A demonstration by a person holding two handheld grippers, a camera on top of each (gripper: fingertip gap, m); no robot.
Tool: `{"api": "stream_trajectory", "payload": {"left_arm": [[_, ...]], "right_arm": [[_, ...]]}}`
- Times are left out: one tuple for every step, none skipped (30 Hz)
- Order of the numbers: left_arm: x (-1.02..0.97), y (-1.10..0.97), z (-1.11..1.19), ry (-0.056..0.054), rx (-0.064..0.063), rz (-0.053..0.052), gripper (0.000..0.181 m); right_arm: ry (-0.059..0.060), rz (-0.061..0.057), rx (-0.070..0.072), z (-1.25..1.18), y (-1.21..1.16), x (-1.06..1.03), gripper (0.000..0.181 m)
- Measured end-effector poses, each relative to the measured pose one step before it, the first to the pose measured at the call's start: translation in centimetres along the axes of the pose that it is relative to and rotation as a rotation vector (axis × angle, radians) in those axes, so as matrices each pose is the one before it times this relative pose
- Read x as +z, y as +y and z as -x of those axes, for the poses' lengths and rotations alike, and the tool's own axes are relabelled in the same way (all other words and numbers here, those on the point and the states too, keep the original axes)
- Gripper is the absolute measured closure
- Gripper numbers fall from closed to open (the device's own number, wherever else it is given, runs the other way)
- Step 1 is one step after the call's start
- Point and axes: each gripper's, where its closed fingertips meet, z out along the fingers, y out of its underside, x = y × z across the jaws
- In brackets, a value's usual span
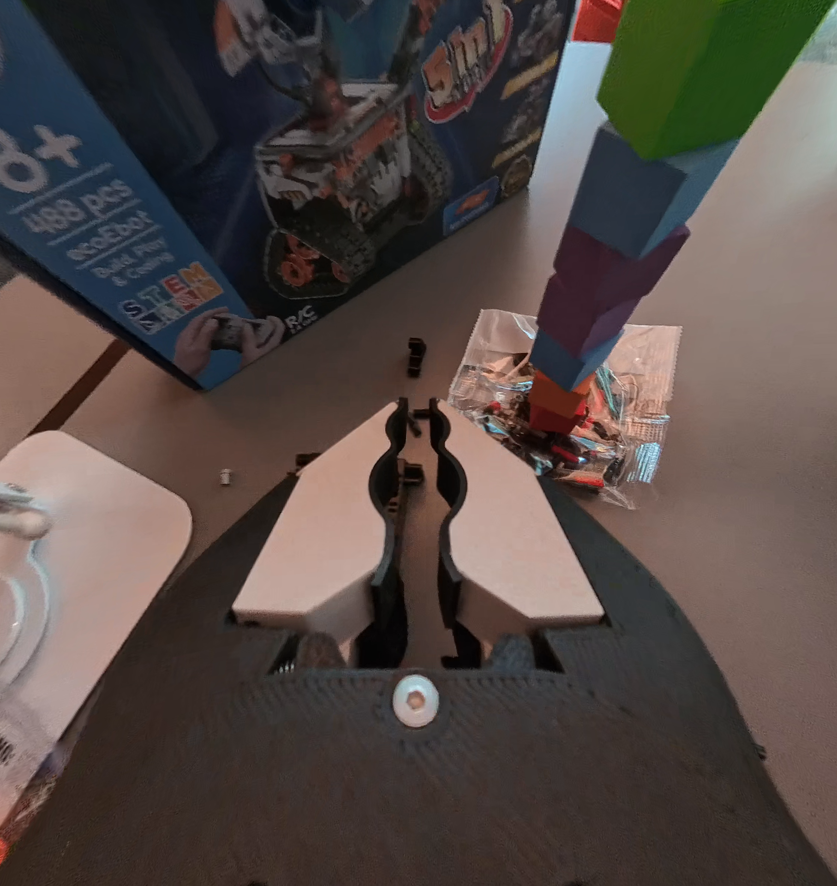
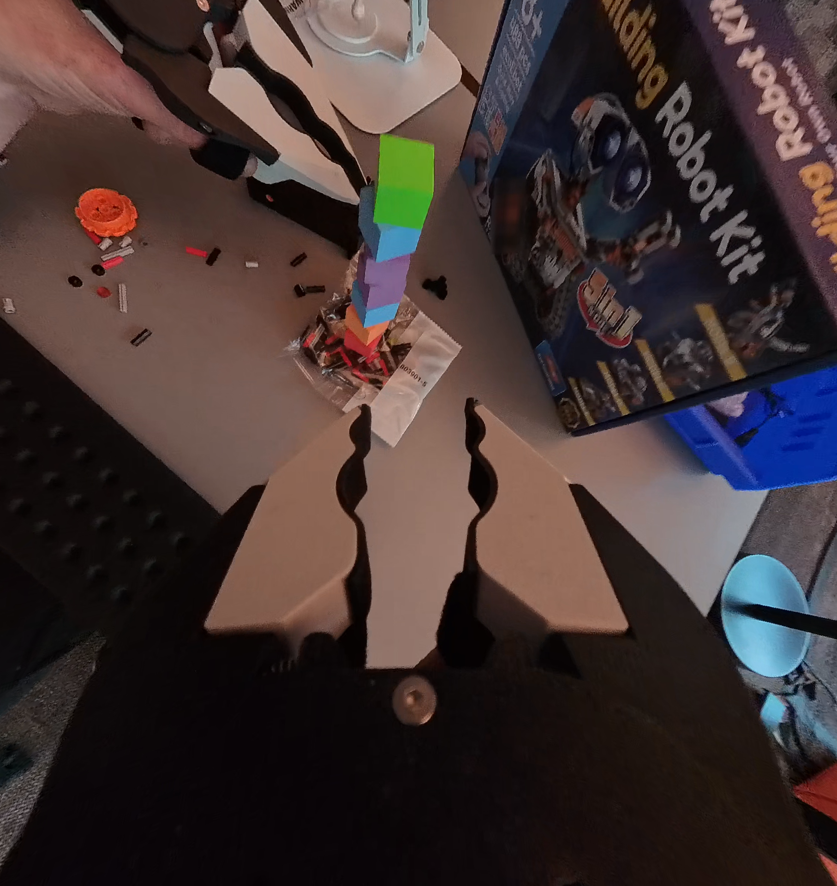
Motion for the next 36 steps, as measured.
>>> {"api": "stream_trajectory", "payload": {"left_arm": [[0.546, 0.268, -0.481, 0.0088, 0.0038, 0.0185, 0.174], [0.564, 0.250, -0.499, 0.0093, 0.0041, 0.0181, 0.174], [0.614, 0.214, -0.538, 0.0111, 0.0067, 0.0158, 0.174], [0.619, 0.259, -0.483, 0.0085, 0.0043, 0.0180, 0.174], [0.604, 0.309, -0.345, 0.0038, -0.0024, 0.0206, 0.173], [0.525, 0.276, -0.287, 0.0034, -0.0044, 0.0171, 0.173], [0.454, 0.176, -0.345, 0.0090, -0.0043, 0.0110, 0.173], [0.374, 0.166, -0.293, 0.0091, -0.0062, 0.0105, 0.173], [0.282, 0.168, -0.138, 0.0025, -0.0037, 0.0103, 0.173], [0.185, 0.154, -0.081, 0.0011, -0.0014, 0.0095, 0.173], [0.124, 0.156, -0.064, 0.0030, -0.0042, 0.0089, 0.173], [0.064, 0.087, -0.052, 0.0030, -0.0067, 0.0047, 0.173], [0.052, 0.084, -0.107, 0.0070, -0.0093, 0.0045, 0.173], [0.074, 0.138, -0.234, 0.0139, -0.0123, 0.0079, 0.173], [0.103, 0.138, -0.255, 0.0131, -0.0127, 0.0084, 0.173], [0.100, 0.071, -0.155, 0.0056, -0.0134, 0.0064, 0.173], [0.115, 0.079, -0.156, 0.0054, -0.0159, 0.0079, 0.173], [0.130, 0.028, -0.246, 0.0093, -0.0173, 0.0073, 0.173], [0.116, -0.105, -0.302, 0.0092, -0.0138, -0.0001, 0.173], [0.109, -0.168, -0.250, 0.0038, -0.0085, -0.0031, 0.174], [0.098, -0.109, -0.217, 0.0003, -0.0050, 0.0009, 0.174], [0.100, -0.089, -0.211, -0.0010, -0.0036, 0.0017, 0.175], [0.092, -0.113, -0.260, 0.0025, -0.0067, -0.0006, 0.175], [0.072, -0.155, -0.315, 0.0062, -0.0080, -0.0036, 0.176], [0.055, -0.171, -0.289, 0.0041, -0.0016, -0.0035, 0.176], [0.052, -0.162, -0.219, -0.0007, 0.0026, -0.0035, 0.176], [0.065, -0.187, -0.198, -0.0017, -0.0004, -0.0047, 0.176], [0.083, -0.145, -0.229, 0.0005, 0.0049, -0.0029, 0.176], [0.085, -0.038, -0.162, -0.0037, 0.0120, 0.0023, 0.176], [0.063, -0.016, -0.023, -0.0091, 0.0107, 0.0019, 0.176], [0.069, 0.039, -0.013, -0.0054, 0.0065, 0.0042, 0.176], [0.032, 0.003, -0.059, 0.0004, 0.0050, 0.0002, 0.176], [-0.019, -0.045, 0.004, 0.0002, 0.0000, -0.0031, 0.176], [-0.066, -0.084, 0.085, -0.0033, -0.0007, -0.0049, 0.175], [-0.090, -0.087, 0.109, -0.0042, 0.0002, -0.0047, 0.175], [-0.113, -0.111, 0.083, -0.0027, 0.0004, -0.0053, 0.175]], "right_arm": [[-0.0055, -0.0024, 0.0139, 0.146, 0.628, 0.135, 0.143], [-0.0056, -0.0007, 0.0124, 0.135, 0.623, 0.147, 0.143], [-0.0050, 0.0004, 0.0108, 0.126, 0.588, 0.138, 0.143], [-0.0028, 0.0007, 0.0111, 0.074, 0.572, 0.118, 0.143], [-0.0011, -0.0002, 0.0123, 0.042, 0.552, 0.091, 0.143], [-0.0028, -0.0014, 0.0119, 0.058, 0.508, 0.068, 0.144], [-0.0045, -0.0016, 0.0105, 0.075, 0.504, 0.065, 0.144], [-0.0041, -0.0008, 0.0098, 0.062, 0.479, 0.064, 0.144], [-0.0032, 0.0003, 0.0086, 0.053, 0.474, 0.072, 0.144], [-0.0028, 0.0012, 0.0072, 0.027, 0.450, 0.075, 0.144], [-0.0020, 0.0018, 0.0068, 0.020, 0.430, 0.068, 0.144], [-0.0015, 0.0020, 0.0060, 0.006, 0.398, 0.059, 0.144], [-0.0022, 0.0020, 0.0048, 0.024, 0.363, 0.046, 0.144], [-0.0021, 0.0019, 0.0041, 0.020, 0.341, 0.053, 0.144], [-0.0012, 0.0013, 0.0042, -0.007, 0.296, 0.039, 0.144], [-0.0017, 0.0009, 0.0045, 0.002, 0.269, 0.034, 0.144], [-0.0016, 0.0014, 0.0046, -0.012, 0.268, 0.027, 0.144], [-0.0004, 0.0015, 0.0046, -0.040, 0.247, 0.022, 0.144], [-0.0006, 0.0008, 0.0048, -0.031, 0.231, 0.003, 0.144], [-0.0010, 0.0002, 0.0051, -0.035, 0.214, 0.003, 0.144], [-0.0005, 0.0005, 0.0053, -0.043, 0.212, -0.007, 0.144], [0.0000, 0.0007, 0.0054, -0.056, 0.192, 0.000, 0.144], [-0.0009, 0.0014, 0.0052, -0.032, 0.209, 0.014, 0.144], [-0.0007, 0.0032, 0.0055, -0.045, 0.223, 0.027, 0.144], [-0.0001, 0.0039, 0.0063, -0.059, 0.238, 0.032, 0.144], [-0.0004, 0.0018, 0.0055, -0.052, 0.196, 0.031, 0.144], [-0.0005, 0.0012, 0.0056, -0.065, 0.192, 0.032, 0.144], [0.0011, 0.0018, 0.0049, -0.090, 0.201, -0.002, 0.144], [0.0024, 0.0012, 0.0040, -0.157, 0.203, -0.031, 0.144], [0.0033, -0.0002, 0.0071, -0.235, 0.216, -0.084, 0.144], [0.0056, -0.0004, 0.0120, -0.366, 0.256, -0.111, 0.144], [0.0095, 0.0042, 0.0127, -0.500, 0.381, -0.126, 0.144], [0.0148, 0.0090, 0.0103, -0.639, 0.527, -0.134, 0.143], [0.0179, 0.0109, 0.0124, -0.767, 0.648, -0.165, 0.142], [0.0170, 0.0062, 0.0173, -0.834, 0.654, -0.256, 0.142], [0.0115, -0.0055, 0.0212, -0.811, 0.520, -0.351, 0.142]]}}
